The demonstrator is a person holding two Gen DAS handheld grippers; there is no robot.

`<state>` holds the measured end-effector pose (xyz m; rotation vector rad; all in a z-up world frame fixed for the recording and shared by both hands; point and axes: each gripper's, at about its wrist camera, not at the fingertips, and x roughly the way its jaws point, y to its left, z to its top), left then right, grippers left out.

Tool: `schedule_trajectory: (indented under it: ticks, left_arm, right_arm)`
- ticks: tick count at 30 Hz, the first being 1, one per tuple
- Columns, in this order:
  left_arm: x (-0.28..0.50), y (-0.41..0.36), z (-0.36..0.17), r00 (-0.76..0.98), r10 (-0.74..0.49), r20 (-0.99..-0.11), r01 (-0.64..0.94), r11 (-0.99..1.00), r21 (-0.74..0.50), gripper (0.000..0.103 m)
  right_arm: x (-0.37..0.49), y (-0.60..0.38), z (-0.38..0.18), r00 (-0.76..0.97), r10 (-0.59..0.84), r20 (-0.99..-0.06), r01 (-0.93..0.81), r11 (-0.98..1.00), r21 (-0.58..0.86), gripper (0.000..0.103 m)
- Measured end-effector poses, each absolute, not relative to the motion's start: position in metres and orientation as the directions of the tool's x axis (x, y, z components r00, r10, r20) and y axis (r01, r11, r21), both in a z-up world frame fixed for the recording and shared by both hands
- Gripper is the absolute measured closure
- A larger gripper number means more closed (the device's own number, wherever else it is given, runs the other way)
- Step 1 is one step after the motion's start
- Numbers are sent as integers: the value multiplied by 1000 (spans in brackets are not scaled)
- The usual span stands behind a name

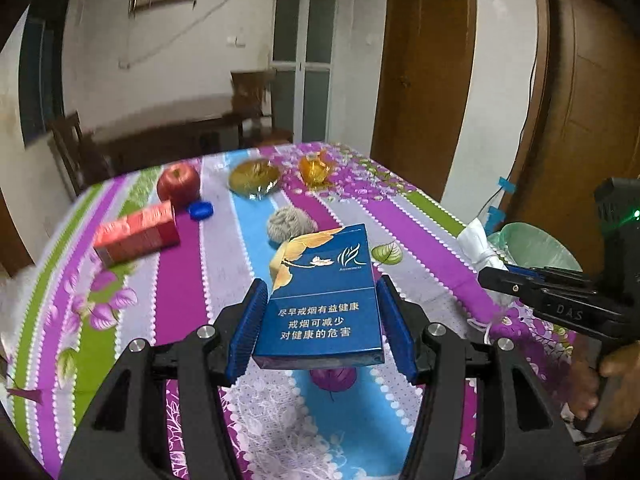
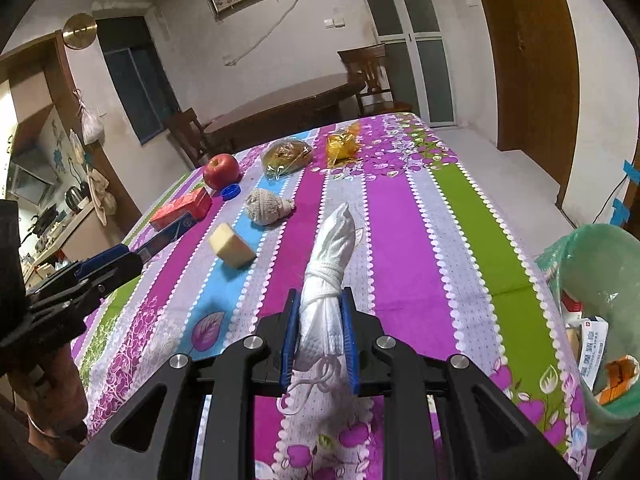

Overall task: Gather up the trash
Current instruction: 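Carry the cigarette pack and white bundle over the green bin with both tools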

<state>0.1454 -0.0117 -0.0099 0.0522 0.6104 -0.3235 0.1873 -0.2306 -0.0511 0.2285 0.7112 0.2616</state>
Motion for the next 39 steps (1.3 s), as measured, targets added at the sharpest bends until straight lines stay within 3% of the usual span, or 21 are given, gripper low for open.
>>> schedule_trajectory:
  ticks: [16,29,39]
  left_arm:
    - [146,-70,-3,853,-111,-509,225,960,168,49]
    - [162,-147,-3,839,-159,-521,319,918,234,49]
    - [161,-239,1,819,-270,-506,457,840,293,49]
  right_arm:
    - [159,-257,-33,783,230,-578,-114,966,230,81]
    - [139,-332,-12,828,90,-554,12,984,178,81]
    - [119,-422,-10,817,-76,-571,178,976,126,81]
